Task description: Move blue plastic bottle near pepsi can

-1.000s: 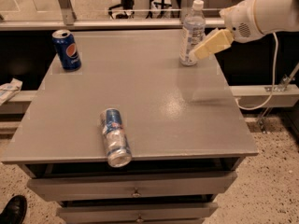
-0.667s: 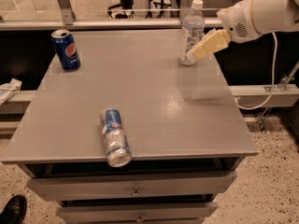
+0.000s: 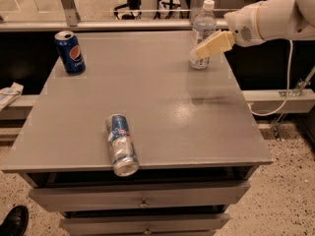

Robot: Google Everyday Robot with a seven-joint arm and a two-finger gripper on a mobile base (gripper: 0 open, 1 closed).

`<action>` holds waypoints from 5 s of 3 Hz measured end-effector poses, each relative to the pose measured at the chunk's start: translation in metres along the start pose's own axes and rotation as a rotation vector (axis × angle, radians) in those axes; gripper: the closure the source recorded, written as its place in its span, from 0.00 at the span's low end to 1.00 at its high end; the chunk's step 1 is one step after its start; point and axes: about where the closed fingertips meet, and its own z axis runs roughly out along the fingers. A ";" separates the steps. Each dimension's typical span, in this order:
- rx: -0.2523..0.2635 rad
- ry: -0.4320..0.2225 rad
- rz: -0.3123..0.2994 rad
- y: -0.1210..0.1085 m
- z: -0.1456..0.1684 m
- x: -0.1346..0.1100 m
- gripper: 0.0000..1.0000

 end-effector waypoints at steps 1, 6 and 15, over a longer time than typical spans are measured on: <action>0.017 -0.044 0.051 -0.012 0.025 0.002 0.00; 0.116 -0.180 0.219 -0.050 0.087 0.006 0.39; -0.409 -0.419 0.024 0.187 0.213 -0.169 1.00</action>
Offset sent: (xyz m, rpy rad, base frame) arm 0.0714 -0.0047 -0.0423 0.0800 -0.0195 -0.1671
